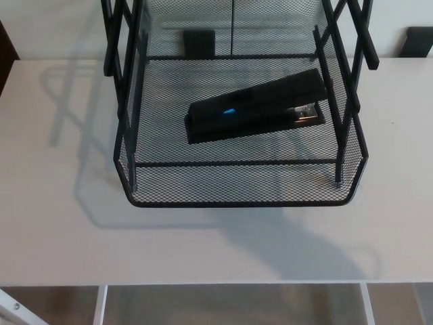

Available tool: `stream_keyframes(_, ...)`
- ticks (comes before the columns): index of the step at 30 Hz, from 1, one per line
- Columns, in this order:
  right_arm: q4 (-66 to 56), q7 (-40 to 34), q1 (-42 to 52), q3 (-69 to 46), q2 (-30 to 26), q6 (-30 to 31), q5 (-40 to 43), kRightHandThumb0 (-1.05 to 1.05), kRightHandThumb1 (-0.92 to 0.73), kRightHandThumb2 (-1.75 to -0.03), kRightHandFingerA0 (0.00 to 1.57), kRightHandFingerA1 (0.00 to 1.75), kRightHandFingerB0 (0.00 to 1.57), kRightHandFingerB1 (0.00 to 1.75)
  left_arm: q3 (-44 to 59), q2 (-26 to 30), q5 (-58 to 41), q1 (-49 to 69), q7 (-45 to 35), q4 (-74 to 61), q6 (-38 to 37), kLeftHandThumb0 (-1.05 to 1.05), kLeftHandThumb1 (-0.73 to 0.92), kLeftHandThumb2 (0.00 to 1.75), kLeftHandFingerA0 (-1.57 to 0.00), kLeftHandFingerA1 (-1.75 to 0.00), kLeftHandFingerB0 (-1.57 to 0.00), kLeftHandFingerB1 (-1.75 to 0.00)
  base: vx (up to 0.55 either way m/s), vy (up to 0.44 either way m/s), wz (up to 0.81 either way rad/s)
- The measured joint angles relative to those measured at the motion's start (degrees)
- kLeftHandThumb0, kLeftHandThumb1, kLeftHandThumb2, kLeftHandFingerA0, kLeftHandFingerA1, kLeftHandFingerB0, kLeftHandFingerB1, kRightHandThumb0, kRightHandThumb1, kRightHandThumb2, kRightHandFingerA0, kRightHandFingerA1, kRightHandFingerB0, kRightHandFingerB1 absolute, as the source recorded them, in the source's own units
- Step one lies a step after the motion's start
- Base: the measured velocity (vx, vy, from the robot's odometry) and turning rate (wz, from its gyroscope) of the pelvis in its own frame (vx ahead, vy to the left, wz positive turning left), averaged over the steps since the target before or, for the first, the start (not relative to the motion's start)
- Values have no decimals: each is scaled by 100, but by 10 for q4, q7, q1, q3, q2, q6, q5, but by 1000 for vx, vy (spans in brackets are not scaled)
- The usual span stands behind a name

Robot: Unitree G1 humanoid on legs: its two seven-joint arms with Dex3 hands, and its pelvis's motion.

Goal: The robot walks towards a desk on which a file tray is kept in the middle and a stapler is kept to its right. The robot lifts the stapler using its right hand and places it on the file tray.

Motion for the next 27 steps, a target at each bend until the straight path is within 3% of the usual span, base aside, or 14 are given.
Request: stream_keyframes(27,4,-7,-17,20,-8,6,14,-81,-89,-67,0,8,0,13,1,-1,0,-11,0,2,0,-103,82,104,-50,-99,-11,-77,0,0,0)
